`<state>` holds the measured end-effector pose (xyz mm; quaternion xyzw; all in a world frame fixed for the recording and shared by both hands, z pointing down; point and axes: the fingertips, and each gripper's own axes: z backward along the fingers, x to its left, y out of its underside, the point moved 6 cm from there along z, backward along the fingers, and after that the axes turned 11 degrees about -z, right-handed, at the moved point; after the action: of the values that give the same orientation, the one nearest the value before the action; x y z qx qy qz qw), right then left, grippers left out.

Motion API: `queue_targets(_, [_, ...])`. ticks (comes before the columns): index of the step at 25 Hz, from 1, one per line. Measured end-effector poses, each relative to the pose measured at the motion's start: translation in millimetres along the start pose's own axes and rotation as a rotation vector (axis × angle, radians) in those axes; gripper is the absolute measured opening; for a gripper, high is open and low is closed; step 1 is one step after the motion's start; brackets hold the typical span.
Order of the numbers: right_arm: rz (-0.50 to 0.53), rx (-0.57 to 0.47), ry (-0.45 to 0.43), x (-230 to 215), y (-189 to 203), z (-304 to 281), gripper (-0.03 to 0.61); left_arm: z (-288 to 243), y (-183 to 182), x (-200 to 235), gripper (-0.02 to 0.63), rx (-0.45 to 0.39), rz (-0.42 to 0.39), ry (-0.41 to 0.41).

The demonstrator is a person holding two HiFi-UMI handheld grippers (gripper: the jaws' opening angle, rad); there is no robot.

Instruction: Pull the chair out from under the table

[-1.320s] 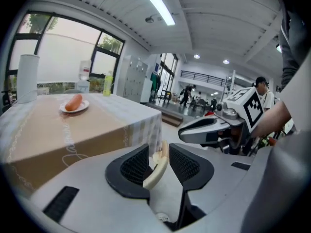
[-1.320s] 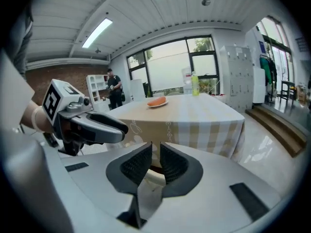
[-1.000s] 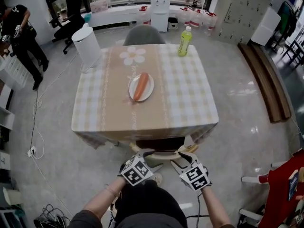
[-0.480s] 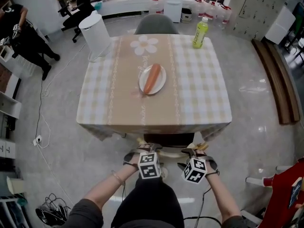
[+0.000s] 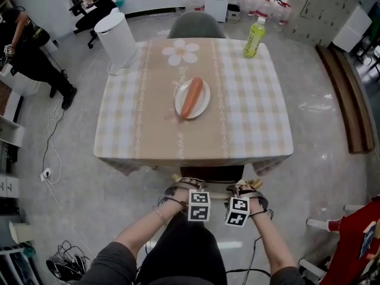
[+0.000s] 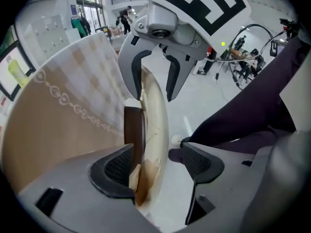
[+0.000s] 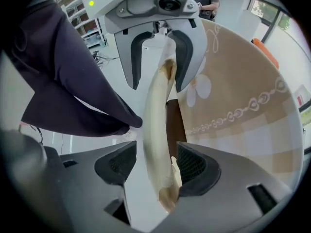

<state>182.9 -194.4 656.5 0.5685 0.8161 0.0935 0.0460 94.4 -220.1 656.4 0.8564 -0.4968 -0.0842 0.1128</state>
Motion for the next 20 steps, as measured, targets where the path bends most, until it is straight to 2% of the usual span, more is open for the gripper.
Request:
queue_targets(8, [0.067, 0.044, 0.037, -2.9, -3.9, -19.7, 0.216, -25.7, 7.9, 4.3, 0.322, 0.049, -0.068, 0.046])
queue_targets(14, [0.041, 0.043, 0.038, -7.2, -2.8, -27.2, 0.216, -40.9, 12.1, 3.3, 0.310, 0.067, -0.113, 0.086])
queue_targets(16, [0.036, 0.042, 0.043, -5.8, -3.0, -28.5, 0.216, -43.9, 13.3, 3.2, 0.268, 0.072, -0.133, 0.072])
queue_targets(18, [0.051, 0.049, 0.053, -3.9, -3.0, -30.4, 0.208, -45.9, 15.2, 3.3, 0.175, 0.089, -0.163, 0.052])
queue_targets(20, [0.095, 0.068, 0.063, -1.8, -1.7, -32.2, 0.173, -46.7, 15.5, 2.6, 0.150, 0.097, -0.198, 0.046])
